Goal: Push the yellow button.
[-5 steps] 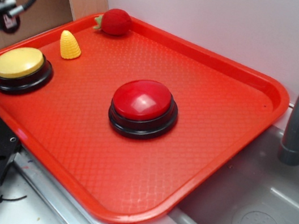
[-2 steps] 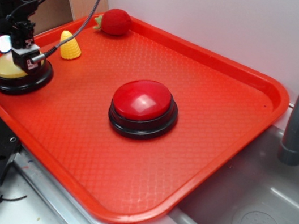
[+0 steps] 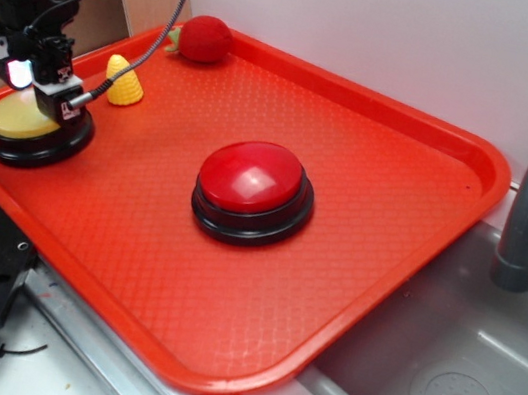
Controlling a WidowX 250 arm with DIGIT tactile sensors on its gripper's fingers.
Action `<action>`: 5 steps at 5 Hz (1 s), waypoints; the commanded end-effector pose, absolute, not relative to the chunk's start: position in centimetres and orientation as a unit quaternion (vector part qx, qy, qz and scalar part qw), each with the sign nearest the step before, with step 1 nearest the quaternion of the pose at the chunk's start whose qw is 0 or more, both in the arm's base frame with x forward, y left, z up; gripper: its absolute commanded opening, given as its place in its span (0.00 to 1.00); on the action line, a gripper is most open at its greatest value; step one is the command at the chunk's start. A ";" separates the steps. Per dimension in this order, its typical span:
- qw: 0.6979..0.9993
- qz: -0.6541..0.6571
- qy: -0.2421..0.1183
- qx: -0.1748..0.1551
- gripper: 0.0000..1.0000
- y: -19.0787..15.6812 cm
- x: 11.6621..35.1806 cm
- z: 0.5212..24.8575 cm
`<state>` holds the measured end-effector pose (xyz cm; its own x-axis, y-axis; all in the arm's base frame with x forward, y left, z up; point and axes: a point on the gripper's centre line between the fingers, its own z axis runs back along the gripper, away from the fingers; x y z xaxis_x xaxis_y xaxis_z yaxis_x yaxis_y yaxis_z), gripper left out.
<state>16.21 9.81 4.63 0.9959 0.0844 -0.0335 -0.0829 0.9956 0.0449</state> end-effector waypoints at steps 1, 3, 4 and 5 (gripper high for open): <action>0.998 0.056 0.017 0.025 1.00 9.0 15.4 7.9; 0.997 0.061 -0.009 0.043 1.00 8.5 14.8 11.3; 0.997 0.052 -0.011 0.048 1.00 8.1 15.2 12.1; 0.998 0.042 -0.020 0.052 1.00 7.6 15.8 13.0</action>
